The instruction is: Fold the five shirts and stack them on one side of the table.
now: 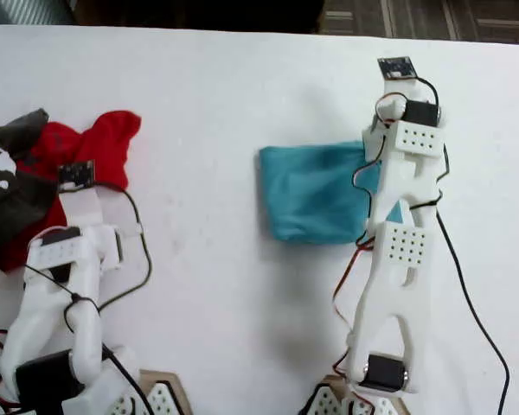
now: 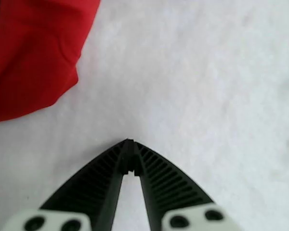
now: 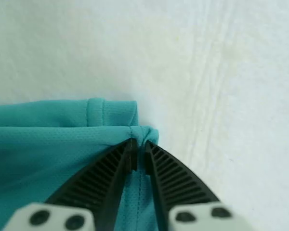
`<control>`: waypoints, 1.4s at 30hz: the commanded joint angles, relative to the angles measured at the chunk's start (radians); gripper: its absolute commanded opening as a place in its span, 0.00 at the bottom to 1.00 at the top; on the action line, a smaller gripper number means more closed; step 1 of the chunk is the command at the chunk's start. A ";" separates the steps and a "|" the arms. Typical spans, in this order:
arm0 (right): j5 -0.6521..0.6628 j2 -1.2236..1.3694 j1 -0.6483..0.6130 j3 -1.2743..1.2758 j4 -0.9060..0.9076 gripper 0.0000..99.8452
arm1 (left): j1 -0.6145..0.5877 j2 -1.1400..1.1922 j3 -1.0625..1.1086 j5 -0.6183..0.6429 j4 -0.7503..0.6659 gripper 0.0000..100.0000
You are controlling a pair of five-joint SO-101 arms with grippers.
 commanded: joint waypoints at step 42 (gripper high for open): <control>-0.048 -0.561 -0.005 0.606 0.162 0.17 | -0.006 -0.003 -0.038 0.011 -0.015 0.03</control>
